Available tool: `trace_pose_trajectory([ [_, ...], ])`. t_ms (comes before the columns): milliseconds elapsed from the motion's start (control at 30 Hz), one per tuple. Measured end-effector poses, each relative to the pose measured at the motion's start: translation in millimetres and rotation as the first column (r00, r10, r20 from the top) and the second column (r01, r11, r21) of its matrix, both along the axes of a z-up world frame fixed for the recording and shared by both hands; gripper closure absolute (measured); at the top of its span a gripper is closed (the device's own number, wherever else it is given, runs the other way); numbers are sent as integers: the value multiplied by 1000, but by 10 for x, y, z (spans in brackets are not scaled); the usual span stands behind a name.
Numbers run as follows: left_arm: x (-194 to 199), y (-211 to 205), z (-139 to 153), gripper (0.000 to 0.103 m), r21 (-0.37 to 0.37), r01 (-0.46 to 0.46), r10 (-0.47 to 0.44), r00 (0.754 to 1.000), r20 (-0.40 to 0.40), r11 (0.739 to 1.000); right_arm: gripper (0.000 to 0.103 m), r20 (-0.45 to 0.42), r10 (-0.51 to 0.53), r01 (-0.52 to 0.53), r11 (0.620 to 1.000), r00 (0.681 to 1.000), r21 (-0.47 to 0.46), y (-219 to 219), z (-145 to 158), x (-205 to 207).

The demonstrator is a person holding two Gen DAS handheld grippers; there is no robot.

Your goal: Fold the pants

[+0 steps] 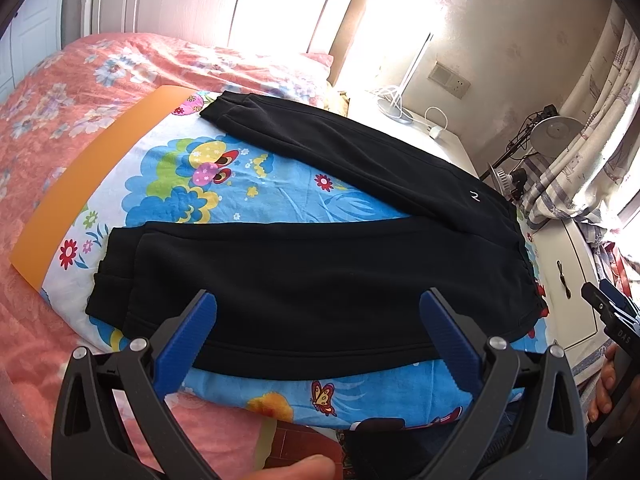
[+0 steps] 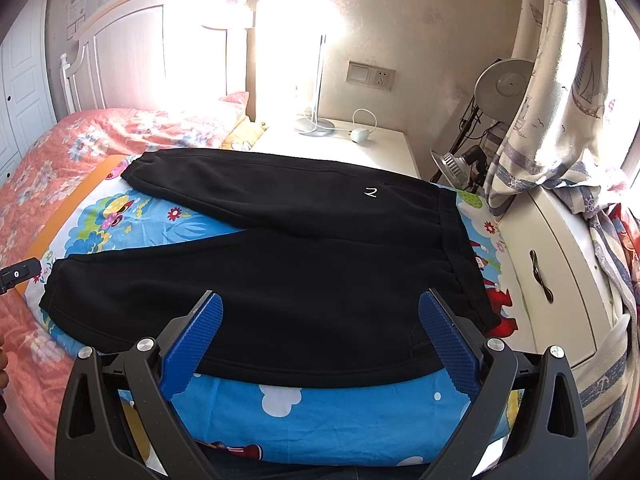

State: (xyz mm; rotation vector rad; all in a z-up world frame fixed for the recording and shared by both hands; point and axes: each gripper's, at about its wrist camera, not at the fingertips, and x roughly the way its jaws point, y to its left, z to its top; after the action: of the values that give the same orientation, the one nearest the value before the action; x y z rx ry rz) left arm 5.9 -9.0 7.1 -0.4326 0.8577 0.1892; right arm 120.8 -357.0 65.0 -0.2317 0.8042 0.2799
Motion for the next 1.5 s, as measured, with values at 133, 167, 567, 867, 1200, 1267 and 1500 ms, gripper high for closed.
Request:
trace_pose_trajectory([
  [133,10,-6,6,2,1,0,0,1000,0,1000,8,-1,-2,2,1000,1000,0,-1,4,6],
  [167,9,-6,6,2,1,1,-1,1000,0,1000,8,0,-2,2,1000,1000,0,-1,0,0],
  [567,19,-3,26,2,0,4,-4,1000,-1,1000,8,1,-1,1,1000,1000,2,-14,0,-4],
  [867,21,-12,23,2,0,5,-5,1000,-1,1000,8,3,-1,1,1000,1000,3,-11,-6,-8],
  [1200,27,-21,24,2,1,5,-5,1000,-2,1000,8,1,0,0,1000,1000,4,-19,1,-1],
  [1267,30,-19,28,2,-1,5,-5,1000,-3,1000,8,3,-1,1,1000,1000,3,-20,-1,-5],
  [1500,30,-26,23,2,1,5,-5,1000,-1,1000,8,1,0,0,1000,1000,4,-25,7,0],
])
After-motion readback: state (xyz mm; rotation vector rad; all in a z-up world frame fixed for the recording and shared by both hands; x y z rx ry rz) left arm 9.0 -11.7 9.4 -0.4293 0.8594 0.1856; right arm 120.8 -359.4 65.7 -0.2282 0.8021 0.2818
